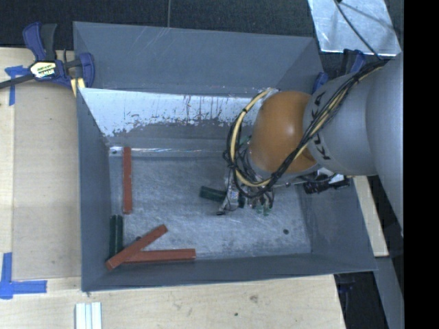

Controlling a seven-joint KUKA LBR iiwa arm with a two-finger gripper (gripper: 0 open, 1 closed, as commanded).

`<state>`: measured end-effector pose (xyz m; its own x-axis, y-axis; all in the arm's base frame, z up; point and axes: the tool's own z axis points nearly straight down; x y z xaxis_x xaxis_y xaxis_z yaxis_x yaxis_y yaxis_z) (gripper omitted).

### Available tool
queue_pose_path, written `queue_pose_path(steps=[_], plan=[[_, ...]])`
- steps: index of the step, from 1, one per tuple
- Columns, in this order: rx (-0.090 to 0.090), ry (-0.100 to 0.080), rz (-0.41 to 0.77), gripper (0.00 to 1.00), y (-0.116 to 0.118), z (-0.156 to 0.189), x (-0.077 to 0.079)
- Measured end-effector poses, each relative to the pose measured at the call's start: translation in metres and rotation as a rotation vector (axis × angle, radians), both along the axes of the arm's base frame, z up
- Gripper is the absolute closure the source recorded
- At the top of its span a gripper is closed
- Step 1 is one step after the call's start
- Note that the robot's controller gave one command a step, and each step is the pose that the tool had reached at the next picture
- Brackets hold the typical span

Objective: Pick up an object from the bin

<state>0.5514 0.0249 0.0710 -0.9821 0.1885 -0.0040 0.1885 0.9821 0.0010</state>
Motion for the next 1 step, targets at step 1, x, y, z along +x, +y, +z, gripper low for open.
queue_pose_path(steps=[1], plan=[[0.000, -0.005, 0.005, 1.00, -0.0171, 0.1389, -0.0573]])
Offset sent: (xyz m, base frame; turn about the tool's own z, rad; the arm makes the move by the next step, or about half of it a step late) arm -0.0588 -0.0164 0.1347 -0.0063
